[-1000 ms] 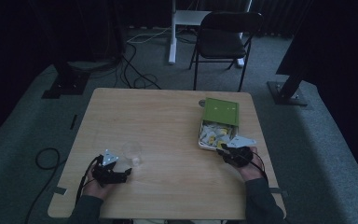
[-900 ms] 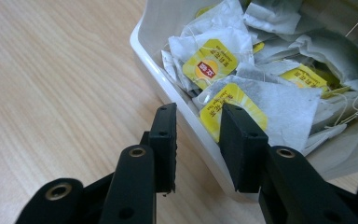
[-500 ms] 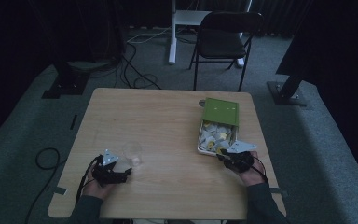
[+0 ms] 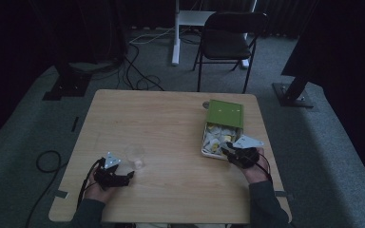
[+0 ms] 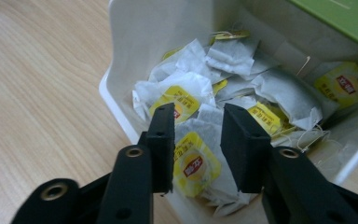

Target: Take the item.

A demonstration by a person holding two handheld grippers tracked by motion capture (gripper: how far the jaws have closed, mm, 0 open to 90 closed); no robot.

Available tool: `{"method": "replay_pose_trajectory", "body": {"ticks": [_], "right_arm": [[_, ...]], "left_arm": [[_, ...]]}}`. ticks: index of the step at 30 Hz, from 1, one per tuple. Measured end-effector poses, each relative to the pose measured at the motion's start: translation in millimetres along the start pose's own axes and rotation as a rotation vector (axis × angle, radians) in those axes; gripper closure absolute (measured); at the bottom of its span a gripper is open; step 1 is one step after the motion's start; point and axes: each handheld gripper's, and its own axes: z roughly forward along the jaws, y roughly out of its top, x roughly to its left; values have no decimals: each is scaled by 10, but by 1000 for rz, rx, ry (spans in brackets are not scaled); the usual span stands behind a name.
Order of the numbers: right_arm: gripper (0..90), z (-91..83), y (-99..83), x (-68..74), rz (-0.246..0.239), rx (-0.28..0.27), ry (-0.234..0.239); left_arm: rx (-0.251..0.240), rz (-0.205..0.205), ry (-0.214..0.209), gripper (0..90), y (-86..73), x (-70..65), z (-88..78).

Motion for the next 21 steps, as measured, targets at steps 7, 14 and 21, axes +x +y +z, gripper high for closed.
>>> {"method": "replay_pose_trajectory", "body": {"ticks": [7,14,21], "right_arm": [[600,70,37,44,-11,13,-16],[595,146,86,129,-26,14,-17],[594,207,169,210,-53,13,-30]], "left_arm": [[0,0,0,151,0,0,0],[0,0,0,151,0,0,0],[1,2,0,151,0,1,-1]]}}
